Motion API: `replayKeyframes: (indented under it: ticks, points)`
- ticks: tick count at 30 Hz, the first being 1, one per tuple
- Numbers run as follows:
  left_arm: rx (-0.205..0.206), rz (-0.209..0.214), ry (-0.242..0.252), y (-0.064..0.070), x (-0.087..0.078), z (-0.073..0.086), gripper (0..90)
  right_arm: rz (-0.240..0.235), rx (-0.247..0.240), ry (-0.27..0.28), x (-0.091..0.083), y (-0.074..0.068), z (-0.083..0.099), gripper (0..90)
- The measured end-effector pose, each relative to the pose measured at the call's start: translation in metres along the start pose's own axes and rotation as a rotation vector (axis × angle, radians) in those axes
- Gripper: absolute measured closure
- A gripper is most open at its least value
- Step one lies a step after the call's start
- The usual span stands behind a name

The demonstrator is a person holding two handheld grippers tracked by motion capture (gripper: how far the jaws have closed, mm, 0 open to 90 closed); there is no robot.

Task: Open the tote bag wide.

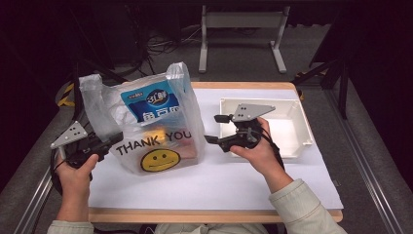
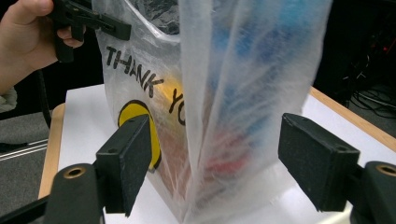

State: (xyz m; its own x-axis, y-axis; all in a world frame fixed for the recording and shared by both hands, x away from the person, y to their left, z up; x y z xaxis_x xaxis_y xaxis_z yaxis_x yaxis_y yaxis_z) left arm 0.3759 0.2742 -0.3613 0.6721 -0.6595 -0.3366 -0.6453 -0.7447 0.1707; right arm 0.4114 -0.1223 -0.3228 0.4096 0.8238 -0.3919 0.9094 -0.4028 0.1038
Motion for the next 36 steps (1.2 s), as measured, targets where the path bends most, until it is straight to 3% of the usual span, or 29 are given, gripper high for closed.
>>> replayKeyframes:
  ticks: [3, 15, 21, 23, 26, 31, 36]
  points:
    - [-0.001, 0.007, 0.003, -0.001, -0.003, 0.0, 73.6, 0.003, -0.009, 0.002, 0.01, 0.0, -0.004, 26.3]
    - [0.045, 0.027, -0.025, 0.001, -0.011, 0.0, 47.2, 0.009, 0.028, 0.062, 0.04, 0.001, -0.011, 23.6]
    - [0.037, 0.021, -0.027, -0.003, -0.016, 0.003, 42.0, 0.035, 0.025, 0.039, 0.05, 0.0, -0.015, 25.2]
    - [0.045, 0.015, -0.022, -0.003, -0.017, 0.004, 41.9, 0.045, 0.021, 0.025, 0.052, 0.001, -0.015, 31.3]
    - [0.033, 0.019, -0.017, -0.005, -0.02, 0.005, 49.1, 0.072, -0.009, -0.005, 0.051, 0.002, -0.014, 45.4]
    - [0.029, 0.013, 0.004, -0.008, -0.025, 0.005, 58.4, 0.094, -0.036, -0.009, 0.048, 0.005, -0.015, 59.9]
    - [0.041, 0.021, 0.007, -0.006, -0.024, 0.005, 82.3, 0.086, -0.04, -0.022, 0.048, 0.006, -0.014, 83.6]
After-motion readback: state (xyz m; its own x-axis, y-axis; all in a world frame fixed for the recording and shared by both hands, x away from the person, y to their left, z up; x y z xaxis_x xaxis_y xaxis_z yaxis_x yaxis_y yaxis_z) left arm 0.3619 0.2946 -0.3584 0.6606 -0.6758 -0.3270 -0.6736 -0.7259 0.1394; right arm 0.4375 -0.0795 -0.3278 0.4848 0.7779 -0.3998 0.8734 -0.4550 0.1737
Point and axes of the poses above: each handheld gripper's, and its own axes: x roughly forward along the jaws, z roughly out of its underside, y roughly to its right, the point moved 3 cm from there along x, roughly forward along the jaws, and after that the axes turned 4 degrees about -x, right-handed, at the moved point
